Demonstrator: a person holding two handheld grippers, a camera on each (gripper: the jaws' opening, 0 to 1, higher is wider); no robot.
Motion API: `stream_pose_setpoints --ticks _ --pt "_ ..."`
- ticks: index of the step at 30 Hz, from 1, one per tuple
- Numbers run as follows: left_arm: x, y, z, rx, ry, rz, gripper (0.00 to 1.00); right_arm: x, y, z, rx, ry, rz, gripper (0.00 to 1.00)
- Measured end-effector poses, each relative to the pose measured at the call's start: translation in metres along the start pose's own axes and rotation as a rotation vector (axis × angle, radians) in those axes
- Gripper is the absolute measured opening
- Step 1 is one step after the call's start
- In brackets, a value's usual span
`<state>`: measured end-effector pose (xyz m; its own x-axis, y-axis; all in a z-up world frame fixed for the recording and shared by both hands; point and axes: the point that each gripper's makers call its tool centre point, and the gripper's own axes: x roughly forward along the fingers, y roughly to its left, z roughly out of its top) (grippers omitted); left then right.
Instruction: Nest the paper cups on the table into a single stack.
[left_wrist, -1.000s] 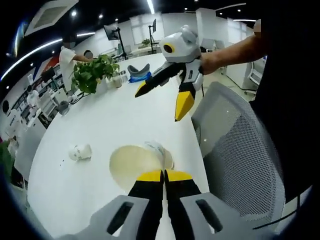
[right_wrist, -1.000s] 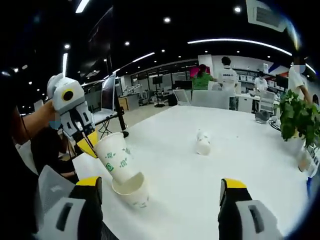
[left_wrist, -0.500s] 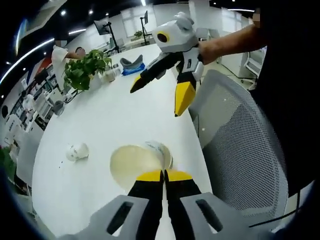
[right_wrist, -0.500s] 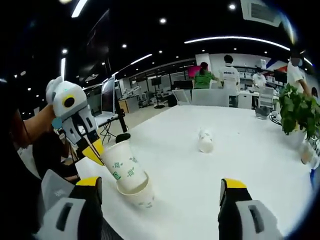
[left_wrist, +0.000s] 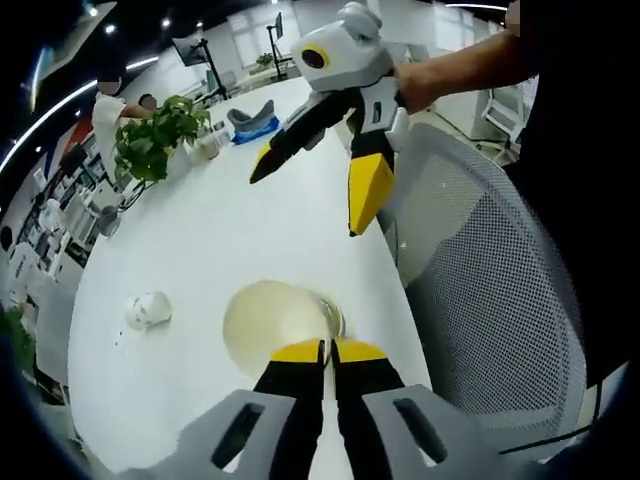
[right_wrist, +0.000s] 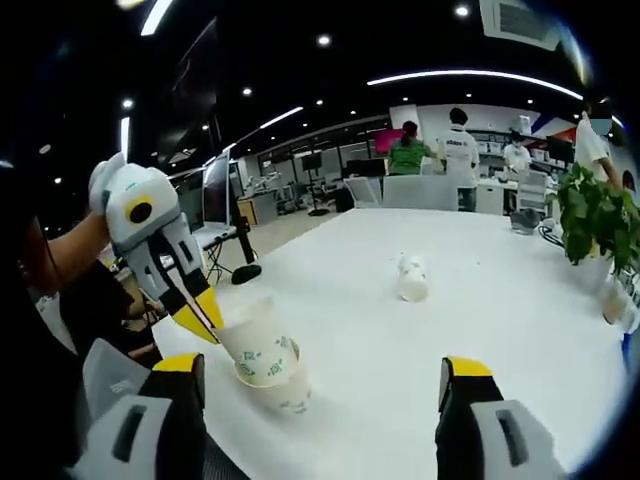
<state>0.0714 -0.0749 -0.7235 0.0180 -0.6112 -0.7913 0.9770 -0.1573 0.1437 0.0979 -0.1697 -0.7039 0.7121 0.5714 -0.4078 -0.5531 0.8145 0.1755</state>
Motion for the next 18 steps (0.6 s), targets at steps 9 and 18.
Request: stream_pose_setpoints --ticks 9,18 --pt "0.019 -0.003 -0.003 -0.018 0.008 -0.052 0.0 -0.004 -0.001 -0.003 0.008 0.0 -0.006 0.99" --pt "0.03 -0.007 -0.007 -0.008 0.011 -0.098 0.0 -0.004 -0.001 -0.006 0.013 0.007 -0.01 0.98"
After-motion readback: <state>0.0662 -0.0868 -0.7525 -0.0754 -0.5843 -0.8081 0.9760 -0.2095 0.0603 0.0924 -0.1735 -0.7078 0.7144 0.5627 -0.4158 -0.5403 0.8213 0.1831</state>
